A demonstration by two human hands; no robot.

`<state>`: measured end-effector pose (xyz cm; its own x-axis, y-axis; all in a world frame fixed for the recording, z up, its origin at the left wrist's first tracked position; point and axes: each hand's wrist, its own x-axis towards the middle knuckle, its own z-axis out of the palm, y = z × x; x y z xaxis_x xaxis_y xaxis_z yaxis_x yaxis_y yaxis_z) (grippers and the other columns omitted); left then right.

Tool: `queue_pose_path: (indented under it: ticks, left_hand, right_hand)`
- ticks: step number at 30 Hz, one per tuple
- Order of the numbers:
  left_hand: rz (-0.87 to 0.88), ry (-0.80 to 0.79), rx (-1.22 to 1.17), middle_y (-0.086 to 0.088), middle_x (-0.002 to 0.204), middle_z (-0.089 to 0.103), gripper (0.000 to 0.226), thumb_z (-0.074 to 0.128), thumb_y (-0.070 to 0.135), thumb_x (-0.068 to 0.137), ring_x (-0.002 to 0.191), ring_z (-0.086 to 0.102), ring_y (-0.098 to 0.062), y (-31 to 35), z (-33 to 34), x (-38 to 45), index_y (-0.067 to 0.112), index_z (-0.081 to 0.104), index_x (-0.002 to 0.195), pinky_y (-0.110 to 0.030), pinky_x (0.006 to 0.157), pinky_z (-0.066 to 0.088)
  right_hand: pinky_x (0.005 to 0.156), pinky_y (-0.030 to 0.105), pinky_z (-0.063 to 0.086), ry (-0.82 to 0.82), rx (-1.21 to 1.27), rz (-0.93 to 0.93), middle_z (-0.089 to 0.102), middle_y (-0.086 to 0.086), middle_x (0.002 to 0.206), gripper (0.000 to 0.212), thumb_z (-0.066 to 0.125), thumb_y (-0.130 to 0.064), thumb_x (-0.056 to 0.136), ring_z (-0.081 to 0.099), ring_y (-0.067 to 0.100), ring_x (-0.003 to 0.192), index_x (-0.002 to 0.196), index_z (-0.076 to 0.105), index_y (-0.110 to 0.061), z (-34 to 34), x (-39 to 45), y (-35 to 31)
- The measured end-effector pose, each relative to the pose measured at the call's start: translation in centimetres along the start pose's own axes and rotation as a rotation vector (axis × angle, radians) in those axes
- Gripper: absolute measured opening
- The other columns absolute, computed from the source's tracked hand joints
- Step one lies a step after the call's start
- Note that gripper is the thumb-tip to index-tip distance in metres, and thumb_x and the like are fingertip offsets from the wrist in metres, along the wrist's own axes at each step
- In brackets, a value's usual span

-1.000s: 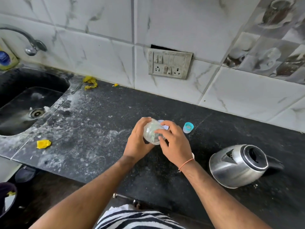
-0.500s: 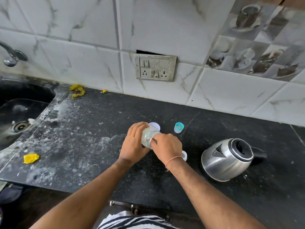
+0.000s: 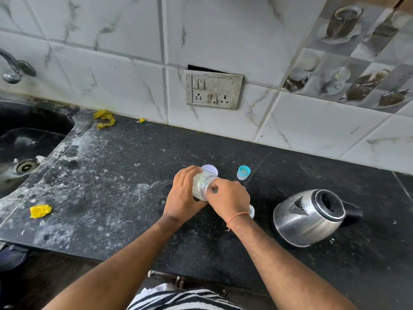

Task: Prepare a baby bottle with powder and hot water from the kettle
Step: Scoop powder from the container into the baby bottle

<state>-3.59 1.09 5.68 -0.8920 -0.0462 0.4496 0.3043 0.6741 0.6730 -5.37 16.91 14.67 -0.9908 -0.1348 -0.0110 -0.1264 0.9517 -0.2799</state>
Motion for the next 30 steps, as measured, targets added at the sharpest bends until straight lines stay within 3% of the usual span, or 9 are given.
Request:
queue_pose_path:
  ticks: [4,9,14,18,23,27,30]
  left_hand:
    - [-0.035,0.000,-0.031,-0.001,0.151,0.056,0.087,0.093,0.048,0.077,0.141,0.051,-0.022,-0.4,-0.4,0.0,0.011,0.054,0.146,-0.017,0.121,0.031]
    - [-0.049,-0.002,-0.056,0.003,0.147,0.057,0.087,0.094,0.049,0.076,0.139,0.052,-0.020,-0.7,-0.6,-0.1,0.013,0.054,0.144,-0.033,0.118,0.042]
    - [-0.097,0.014,-0.142,0.014,0.147,0.052,0.089,0.098,0.046,0.073,0.137,0.051,-0.008,-0.6,-0.7,-0.3,0.021,0.051,0.144,-0.035,0.113,0.047]
    - [-0.083,-0.046,-0.221,0.012,0.146,0.053,0.088,0.096,0.049,0.073,0.135,0.055,-0.014,0.1,-0.8,-0.1,0.021,0.052,0.144,-0.039,0.110,0.051]
    - [-0.045,-0.079,-0.219,0.003,0.150,0.054,0.088,0.093,0.046,0.076,0.140,0.054,-0.021,0.6,-0.4,0.1,0.015,0.052,0.147,-0.043,0.115,0.048]
    - [-0.019,-0.090,-0.192,0.005,0.150,0.054,0.087,0.092,0.047,0.077,0.139,0.053,-0.019,0.1,-0.6,0.2,0.014,0.052,0.148,-0.038,0.115,0.047]
    - [-0.022,-0.080,-0.177,0.003,0.151,0.054,0.089,0.092,0.049,0.077,0.141,0.051,-0.017,-0.1,-0.8,0.2,0.013,0.053,0.148,-0.029,0.117,0.044]
  right_hand:
    - [0.060,0.037,0.057,0.192,0.051,-0.149,0.073,-0.002,0.091,0.023,0.070,-0.047,0.095,0.070,0.025,0.077,0.102,0.076,-0.026,0.9,-0.1,0.2]
    - [0.060,0.037,0.055,0.349,0.027,-0.268,0.057,0.005,0.099,0.016,0.079,-0.030,0.089,0.056,0.028,0.084,0.094,0.078,-0.015,2.1,0.3,1.1]
    - [0.054,0.038,0.055,0.371,-0.038,-0.382,0.066,-0.002,0.108,0.006,0.089,-0.030,0.086,0.058,0.029,0.092,0.090,0.085,-0.026,1.7,0.6,2.1]
    - [0.065,0.040,0.049,0.376,-0.140,-0.386,0.073,-0.009,0.111,0.005,0.088,-0.040,0.086,0.061,0.029,0.097,0.087,0.087,-0.035,1.3,1.0,2.0]
    - [0.081,0.046,0.050,0.326,-0.055,-0.363,0.074,-0.015,0.123,0.003,0.088,-0.036,0.083,0.061,0.027,0.107,0.083,0.087,-0.033,1.3,1.0,1.4]
    - [0.087,0.050,0.050,0.204,-0.047,-0.473,0.069,-0.014,0.137,0.003,0.085,-0.039,0.084,0.057,0.025,0.120,0.084,0.087,-0.037,0.7,1.1,1.9]
    - [0.089,0.052,0.048,0.274,-0.133,-0.441,0.068,-0.012,0.137,0.006,0.080,-0.037,0.089,0.058,0.026,0.121,0.089,0.086,-0.037,0.4,1.2,2.5]
